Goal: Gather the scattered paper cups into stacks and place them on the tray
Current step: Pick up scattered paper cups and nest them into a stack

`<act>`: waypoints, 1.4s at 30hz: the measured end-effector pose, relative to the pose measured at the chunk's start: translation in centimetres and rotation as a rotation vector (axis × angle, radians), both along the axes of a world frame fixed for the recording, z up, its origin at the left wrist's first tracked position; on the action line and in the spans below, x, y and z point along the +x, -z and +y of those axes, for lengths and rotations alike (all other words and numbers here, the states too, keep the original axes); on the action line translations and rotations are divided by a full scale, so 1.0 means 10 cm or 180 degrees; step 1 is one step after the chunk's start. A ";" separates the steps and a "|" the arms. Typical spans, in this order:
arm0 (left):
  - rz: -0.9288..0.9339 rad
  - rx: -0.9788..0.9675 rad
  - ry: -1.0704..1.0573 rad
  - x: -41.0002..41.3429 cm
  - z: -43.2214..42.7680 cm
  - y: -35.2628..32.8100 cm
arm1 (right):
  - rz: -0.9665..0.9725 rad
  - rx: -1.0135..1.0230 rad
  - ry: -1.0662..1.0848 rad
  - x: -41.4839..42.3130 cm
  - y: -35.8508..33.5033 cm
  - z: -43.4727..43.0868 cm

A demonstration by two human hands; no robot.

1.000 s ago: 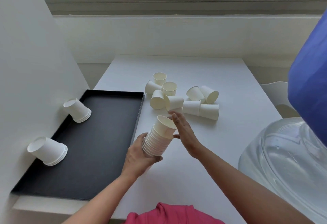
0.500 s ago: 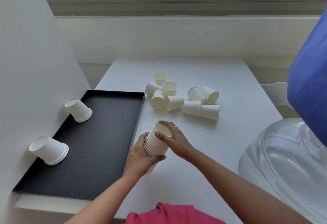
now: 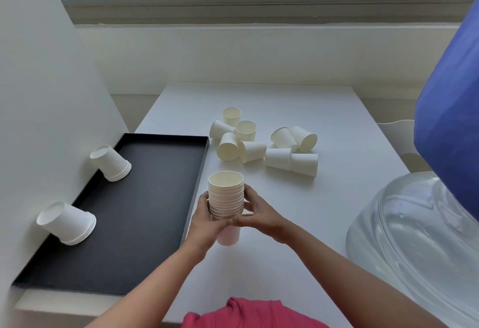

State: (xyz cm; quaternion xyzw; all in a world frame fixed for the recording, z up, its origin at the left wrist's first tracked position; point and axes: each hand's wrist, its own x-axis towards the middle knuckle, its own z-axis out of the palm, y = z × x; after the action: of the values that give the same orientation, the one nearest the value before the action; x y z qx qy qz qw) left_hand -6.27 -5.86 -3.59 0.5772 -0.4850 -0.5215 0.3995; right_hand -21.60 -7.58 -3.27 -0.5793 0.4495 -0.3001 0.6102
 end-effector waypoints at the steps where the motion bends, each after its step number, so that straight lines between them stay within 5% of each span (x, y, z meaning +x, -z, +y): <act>1: 0.0055 0.0010 0.0039 -0.01 0.00 0.00 | 0.0029 -0.0019 -0.0045 -0.01 0.00 0.00; 8: 0.0399 0.0175 0.0301 0.00 -0.01 0.05 | 0.0438 -0.0239 -0.0010 -0.05 0.07 -0.01; 18: 0.0096 0.0026 0.0284 -0.04 -0.04 -0.01 | 0.0589 -0.0646 0.0811 0.02 0.16 0.01; 32: -0.0699 0.0210 0.0469 0.04 -0.01 0.14 | 0.1064 -0.0752 0.3029 -0.60 0.36 -0.07; 42: -0.0849 0.0377 0.0505 0.07 0.00 0.21 | 0.1153 -0.0628 0.3907 -0.94 0.41 -0.16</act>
State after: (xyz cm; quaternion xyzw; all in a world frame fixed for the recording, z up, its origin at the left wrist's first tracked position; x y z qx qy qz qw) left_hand -5.52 -5.83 -5.67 0.6238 -0.5463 -0.4978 0.2545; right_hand -31.05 -9.19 -7.32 -0.3118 0.7651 -0.5318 0.1861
